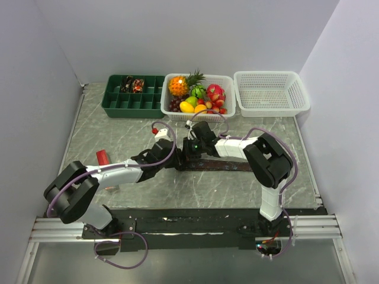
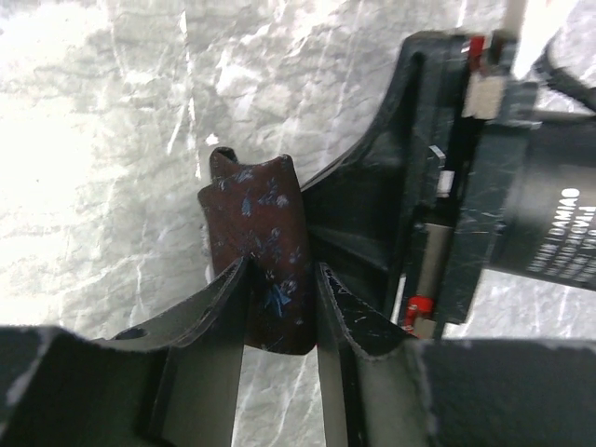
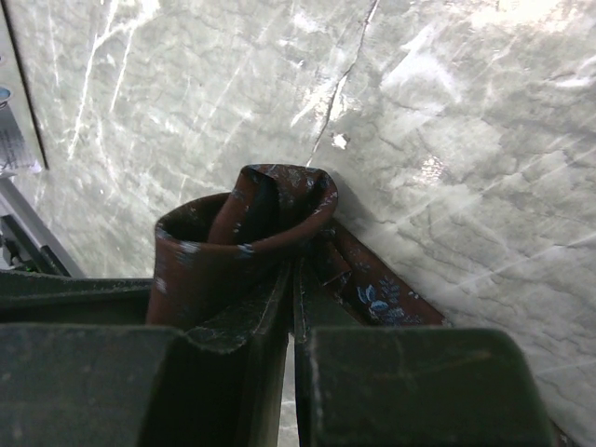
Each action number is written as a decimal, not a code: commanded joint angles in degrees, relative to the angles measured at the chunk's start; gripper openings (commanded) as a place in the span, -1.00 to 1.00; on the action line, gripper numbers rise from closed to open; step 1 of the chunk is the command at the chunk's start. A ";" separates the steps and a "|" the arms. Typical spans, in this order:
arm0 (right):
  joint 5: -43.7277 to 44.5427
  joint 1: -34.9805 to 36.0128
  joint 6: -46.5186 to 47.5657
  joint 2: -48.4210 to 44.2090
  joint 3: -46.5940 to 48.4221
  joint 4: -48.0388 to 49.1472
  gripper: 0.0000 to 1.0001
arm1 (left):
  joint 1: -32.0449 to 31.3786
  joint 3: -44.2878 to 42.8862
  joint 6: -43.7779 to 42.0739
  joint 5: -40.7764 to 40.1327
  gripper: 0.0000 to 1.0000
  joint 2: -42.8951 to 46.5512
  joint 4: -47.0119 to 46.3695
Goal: Roll the ties
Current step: Roll the tie at the center of the board.
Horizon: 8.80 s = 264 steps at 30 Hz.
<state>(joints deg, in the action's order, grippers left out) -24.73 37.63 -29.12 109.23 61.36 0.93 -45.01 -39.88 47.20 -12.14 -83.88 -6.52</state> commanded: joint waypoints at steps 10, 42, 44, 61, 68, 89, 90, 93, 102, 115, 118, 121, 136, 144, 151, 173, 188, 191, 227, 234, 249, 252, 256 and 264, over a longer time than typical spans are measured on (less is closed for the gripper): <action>-0.58 0.08 -1.28 -4.11 -4.41 3.47 -0.76 | -0.95 2.61 -0.97 5.11 -0.22 2.49 -11.32; 8.55 -0.01 4.33 -12.19 -0.28 -11.29 -0.75 | -7.10 4.99 -10.02 -3.68 -0.26 3.19 -8.77; 9.78 -0.36 4.86 -13.42 -0.37 -12.44 -0.75 | -7.37 4.55 -10.20 -3.50 -0.25 2.67 -8.68; -3.21 -7.39 4.69 -21.08 -9.15 -3.31 -0.74 | -9.04 2.53 -9.94 1.24 0.01 -2.87 -14.57; -8.31 -7.66 5.39 -17.48 -10.47 -1.19 -0.74 | -9.04 1.47 -9.93 3.53 0.02 -5.07 -17.03; 1.97 -7.66 7.33 -9.82 -9.15 -5.24 -0.76 | -7.73 0.41 -5.11 -2.01 0.22 -0.42 -10.10; 2.14 -7.66 7.50 -10.00 -9.16 -5.58 -0.76 | -6.41 0.76 -4.40 -1.57 0.23 0.11 -9.22; 2.67 -7.57 7.77 -10.44 -9.16 -6.29 -0.76 | -3.60 1.20 -1.95 0.18 0.25 1.26 -6.75; 2.23 -7.66 7.33 -10.53 -10.03 -5.41 -0.75 | 4.14 7.97 5.97 15.99 0.27 0.04 -15.44; 1.97 -7.39 6.98 -12.46 -12.32 -4.44 -0.76 | 4.32 10.43 13.88 22.69 0.20 -11.04 -31.17; 1.97 -7.22 6.80 -12.29 -12.41 -4.36 -0.75 | 4.32 10.96 14.67 22.16 0.14 -12.97 -34.24; 1.70 -7.04 6.71 -12.29 -12.50 -4.01 -0.76 | 4.32 11.75 15.64 21.90 -0.06 -14.99 -38.45; 2.67 -6.95 6.10 -15.71 -11.97 -3.74 -0.75 | 4.15 6.40 5.20 15.05 -0.98 -7.98 -18.98; 3.02 -6.51 6.19 -14.57 -11.44 -4.01 -0.75 | 3.62 2.97 1.49 12.40 -0.98 -4.81 -10.01; 2.85 -5.02 5.13 -12.20 -10.39 -3.13 -0.76 | 1.25 -1.60 -0.35 7.14 -0.98 -5.77 -3.41; 4.60 -2.12 4.43 -6.14 -5.91 -4.09 -0.76 | -3.41 -6.70 -3.69 4.05 -0.42 -5.51 -0.59; 1.88 -2.21 2.41 -6.49 -7.66 0.55 -0.76 | -3.41 -2.93 -0.71 4.67 -0.12 0.64 -4.81; 0.39 -2.12 1.44 -6.49 -8.80 3.11 -0.76 | -3.50 -1.43 0.00 5.72 -0.13 0.91 -7.53; 8.64 -2.03 6.45 -10.53 -5.73 -10.07 -0.75 | -3.59 -0.82 0.79 7.13 0.18 -3.05 -11.14; 11.89 -2.21 7.68 -11.49 -5.11 -12.87 -0.75 | -3.59 -1.08 0.61 7.31 0.18 -3.31 -11.05; 7.34 -2.47 6.80 -10.44 -7.04 -7.09 -0.75 | -3.59 2.25 0.96 9.50 0.17 -1.02 -19.22; 5.84 -2.65 5.84 -9.56 -8.45 -4.27 -0.75 | -3.59 4.18 2.10 10.56 0.11 -1.90 -23.52; 4.61 -3.79 5.22 -9.39 -10.38 -1.90 -0.75 | -3.59 7.44 4.47 11.61 -0.06 -2.43 -30.37; 2.67 -4.93 3.82 -7.19 -13.46 3.37 -0.76 | -3.59 10.00 4.92 14.34 -0.25 -4.01 -39.00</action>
<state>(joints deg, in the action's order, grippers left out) -21.58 33.12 -24.53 99.59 49.63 -0.14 -48.25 -29.58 50.94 -0.95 -86.87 -36.75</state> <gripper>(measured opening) 0.124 0.390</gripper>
